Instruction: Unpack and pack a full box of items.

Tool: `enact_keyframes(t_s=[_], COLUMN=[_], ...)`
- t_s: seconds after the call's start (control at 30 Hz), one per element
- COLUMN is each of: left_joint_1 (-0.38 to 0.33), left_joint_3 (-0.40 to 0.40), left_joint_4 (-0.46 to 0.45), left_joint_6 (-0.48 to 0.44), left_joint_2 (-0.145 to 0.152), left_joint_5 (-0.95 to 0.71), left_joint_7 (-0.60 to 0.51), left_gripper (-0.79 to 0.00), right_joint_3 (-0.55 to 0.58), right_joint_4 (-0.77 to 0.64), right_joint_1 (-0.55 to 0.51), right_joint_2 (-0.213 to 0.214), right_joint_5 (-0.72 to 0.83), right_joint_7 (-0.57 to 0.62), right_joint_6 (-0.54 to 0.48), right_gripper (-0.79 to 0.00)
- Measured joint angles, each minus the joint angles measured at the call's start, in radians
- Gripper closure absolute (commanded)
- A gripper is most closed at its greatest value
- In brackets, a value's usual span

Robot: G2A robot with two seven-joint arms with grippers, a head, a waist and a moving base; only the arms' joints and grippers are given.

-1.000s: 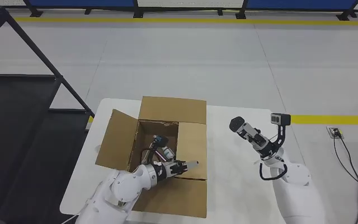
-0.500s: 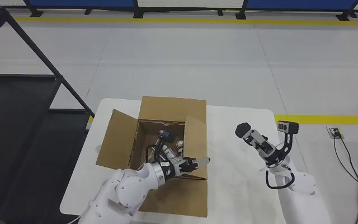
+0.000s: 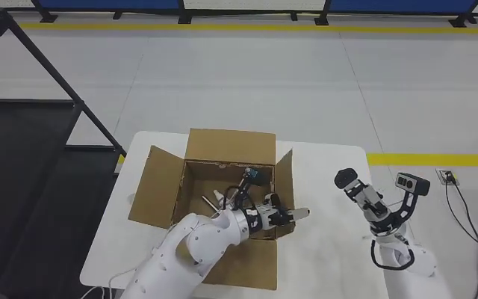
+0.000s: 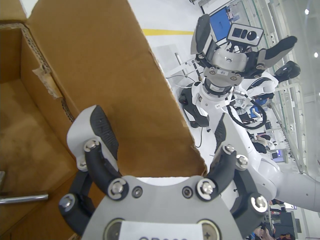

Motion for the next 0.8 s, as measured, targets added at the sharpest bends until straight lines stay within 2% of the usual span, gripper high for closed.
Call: enact_keyframes(t_s=[0.17, 0.43, 0.8], left_joint_1=[-0.055, -0.132, -0.175], left_joint_3=[0.052, 0.125, 0.159], left_joint_4=[0.084, 0.203, 0.268], left_joint_6=[-0.005, 0.000, 0.033], left_joint_2=[-0.029, -0.073, -0.107], left_joint_5=[-0.036, -0.056, -0.043], left_joint_7=[-0.004, -0.032, -0.064], left_gripper=[-0.785, -0.785, -0.785], right_joint_3=[0.039, 0.055, 0.045], right_joint_4=[-0.035, -0.066, -0.055], right_joint_1=[-0.056, -0.090, -0.082], right_joint_2=[0.009, 0.023, 0.036], right_joint_5=[0.029, 0.030, 0.031], right_joint_7=[-0.031, -0.044, -0.057], right_joint_6=[-0.047, -0.033, -0.027], right_gripper=[-0.785, -0.785, -0.785])
